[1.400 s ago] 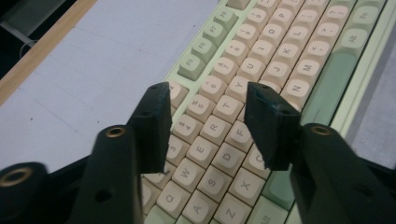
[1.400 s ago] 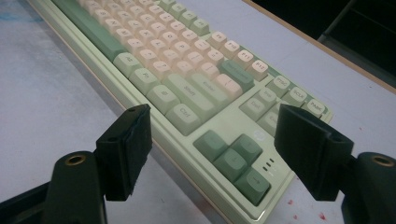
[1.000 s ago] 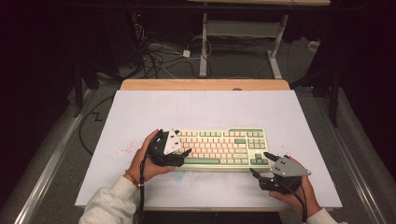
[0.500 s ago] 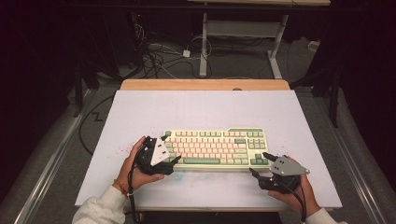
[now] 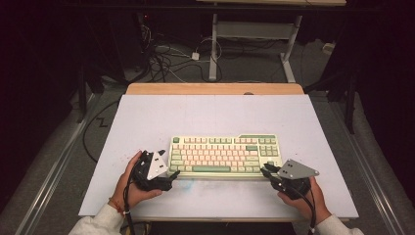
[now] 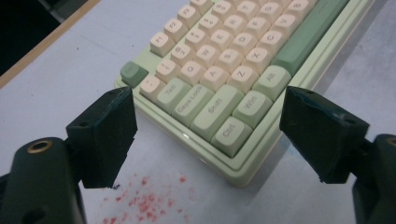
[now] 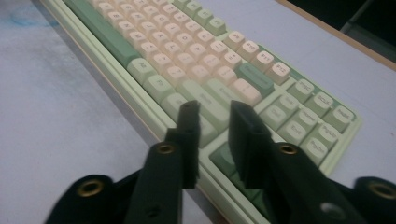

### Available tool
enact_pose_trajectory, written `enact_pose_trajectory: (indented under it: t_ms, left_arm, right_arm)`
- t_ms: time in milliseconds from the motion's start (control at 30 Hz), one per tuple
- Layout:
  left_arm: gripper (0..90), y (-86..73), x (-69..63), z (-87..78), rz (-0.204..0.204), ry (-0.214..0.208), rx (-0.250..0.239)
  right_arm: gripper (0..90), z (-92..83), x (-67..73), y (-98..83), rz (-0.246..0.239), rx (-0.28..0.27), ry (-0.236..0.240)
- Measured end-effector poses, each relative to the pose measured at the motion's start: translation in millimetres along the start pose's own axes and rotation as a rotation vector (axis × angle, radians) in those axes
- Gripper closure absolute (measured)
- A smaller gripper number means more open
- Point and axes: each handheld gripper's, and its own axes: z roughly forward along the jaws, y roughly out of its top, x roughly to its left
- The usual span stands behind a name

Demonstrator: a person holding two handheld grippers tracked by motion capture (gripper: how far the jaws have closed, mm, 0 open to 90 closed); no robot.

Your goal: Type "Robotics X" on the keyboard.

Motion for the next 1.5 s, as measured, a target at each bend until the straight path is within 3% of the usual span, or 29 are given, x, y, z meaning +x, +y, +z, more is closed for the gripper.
enact_pose_trajectory:
  t_ms: [133,533,767,1200,1500]
  left_arm:
    - [17.7,-7.1,-0.7,-2.1,-0.021,-0.007,0.009]
    - [17.7,-16.5,-1.5,-3.5,-0.046,-0.015,0.037]
    - [17.7,-17.8,-1.9,-1.4,-0.038,-0.022,0.049]
    - [17.7,-17.9,-3.8,1.0,-0.034,-0.036,0.061]
    - [17.7,-17.4,-5.8,3.3,-0.027,-0.043,0.067]
  right_arm:
    - [90.0,9.8,1.0,9.8,-0.013,0.014,0.025]
    - [90.0,47.3,-4.2,44.4,-0.028,0.039,0.064]
    - [90.0,72.7,-3.3,61.7,-0.043,0.066,0.088]
    - [90.0,111.9,8.3,78.5,-0.074,0.111,0.123]
    - [90.0,124.2,11.6,84.8,-0.09,0.132,0.113]
